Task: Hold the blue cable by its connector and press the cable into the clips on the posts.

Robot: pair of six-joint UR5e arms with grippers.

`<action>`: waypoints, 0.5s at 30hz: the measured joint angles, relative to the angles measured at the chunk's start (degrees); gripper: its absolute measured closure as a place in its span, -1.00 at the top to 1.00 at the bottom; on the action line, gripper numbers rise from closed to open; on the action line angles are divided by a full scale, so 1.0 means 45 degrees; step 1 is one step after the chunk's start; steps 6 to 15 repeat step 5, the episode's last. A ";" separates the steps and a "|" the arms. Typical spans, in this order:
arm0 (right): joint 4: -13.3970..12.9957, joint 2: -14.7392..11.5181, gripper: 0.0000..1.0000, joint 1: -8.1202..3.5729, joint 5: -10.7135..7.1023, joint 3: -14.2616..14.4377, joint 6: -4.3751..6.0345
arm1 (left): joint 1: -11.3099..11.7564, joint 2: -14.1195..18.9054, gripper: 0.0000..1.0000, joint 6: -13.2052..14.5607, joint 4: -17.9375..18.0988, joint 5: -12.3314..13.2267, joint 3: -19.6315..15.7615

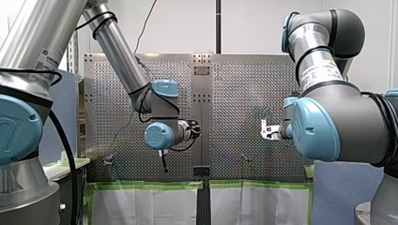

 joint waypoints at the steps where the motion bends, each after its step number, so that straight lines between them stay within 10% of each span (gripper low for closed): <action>1: -0.0001 0.0001 -1.00 0.0001 0.0000 -0.0001 0.0000 | 0.0000 -0.0001 1.00 0.0000 0.0000 0.0000 0.0000; 15: 0.0000 0.0001 -1.00 0.0000 0.0000 -0.0001 0.0000 | 0.0000 0.0000 1.00 0.0000 0.0000 0.0000 0.0000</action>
